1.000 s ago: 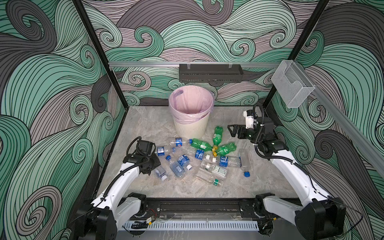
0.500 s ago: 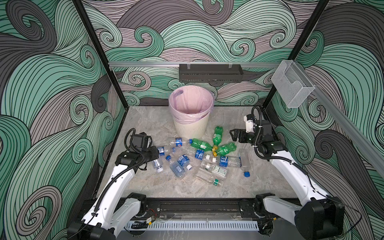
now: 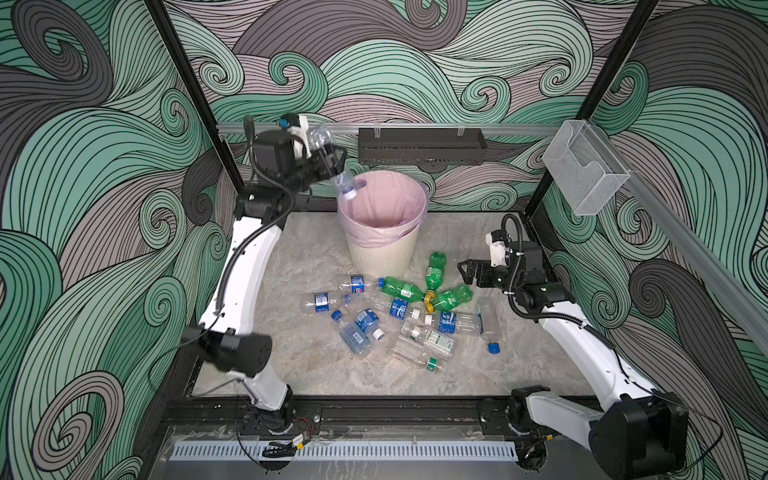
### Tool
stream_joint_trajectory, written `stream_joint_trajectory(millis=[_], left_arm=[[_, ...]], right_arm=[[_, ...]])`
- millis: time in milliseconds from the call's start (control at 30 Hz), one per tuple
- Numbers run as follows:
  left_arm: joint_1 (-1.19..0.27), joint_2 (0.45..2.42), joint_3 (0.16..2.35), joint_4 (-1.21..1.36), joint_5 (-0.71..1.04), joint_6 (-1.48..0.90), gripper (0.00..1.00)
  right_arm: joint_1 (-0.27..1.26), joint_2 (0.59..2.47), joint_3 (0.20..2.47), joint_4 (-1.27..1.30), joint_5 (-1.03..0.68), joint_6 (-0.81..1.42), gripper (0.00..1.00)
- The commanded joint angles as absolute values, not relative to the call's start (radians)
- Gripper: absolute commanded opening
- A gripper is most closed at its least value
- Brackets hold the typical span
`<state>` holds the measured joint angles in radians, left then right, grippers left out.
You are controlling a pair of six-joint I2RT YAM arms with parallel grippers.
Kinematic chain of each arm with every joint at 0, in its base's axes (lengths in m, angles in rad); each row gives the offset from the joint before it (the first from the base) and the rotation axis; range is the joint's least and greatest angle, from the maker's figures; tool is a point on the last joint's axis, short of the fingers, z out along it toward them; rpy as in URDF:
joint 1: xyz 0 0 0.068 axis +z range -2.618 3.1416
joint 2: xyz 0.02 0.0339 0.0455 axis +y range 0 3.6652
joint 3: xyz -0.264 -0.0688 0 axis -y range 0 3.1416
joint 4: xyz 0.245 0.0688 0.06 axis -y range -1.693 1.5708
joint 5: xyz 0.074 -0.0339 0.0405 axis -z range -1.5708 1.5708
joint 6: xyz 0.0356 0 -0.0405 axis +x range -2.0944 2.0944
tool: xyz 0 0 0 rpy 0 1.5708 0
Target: Throw the plastic bottles in the bin
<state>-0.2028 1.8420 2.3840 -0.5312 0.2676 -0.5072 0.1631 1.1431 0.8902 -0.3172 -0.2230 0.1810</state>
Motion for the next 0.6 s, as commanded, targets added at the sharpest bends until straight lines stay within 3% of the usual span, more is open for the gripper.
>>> stream_joint_trajectory(millis=[0,100,300,567], left_arm=[[-0.216,2.035,2.787,-0.767,0.339,-0.552,0.99],[-0.216,1.987,2.719,-0.821,0.344,-0.509,0.99],[-0.216,1.490,1.834,-0.366,0.285,-0.458,0.99],[-0.213,1.155,1.439,-0.537,0.137,-0.287,0.99]], right_arm=[[0.160,1.122,0.889,-0.348,-0.239,0.179,1.00],[0.160,1.083,0.861,-0.354,-0.202,0.165,1.00],[0.154,1.069,0.844,-0.354,-0.178,0.149,1.00],[0.143,1.098,0.864,-0.454,-0.033,0.153,1.00]])
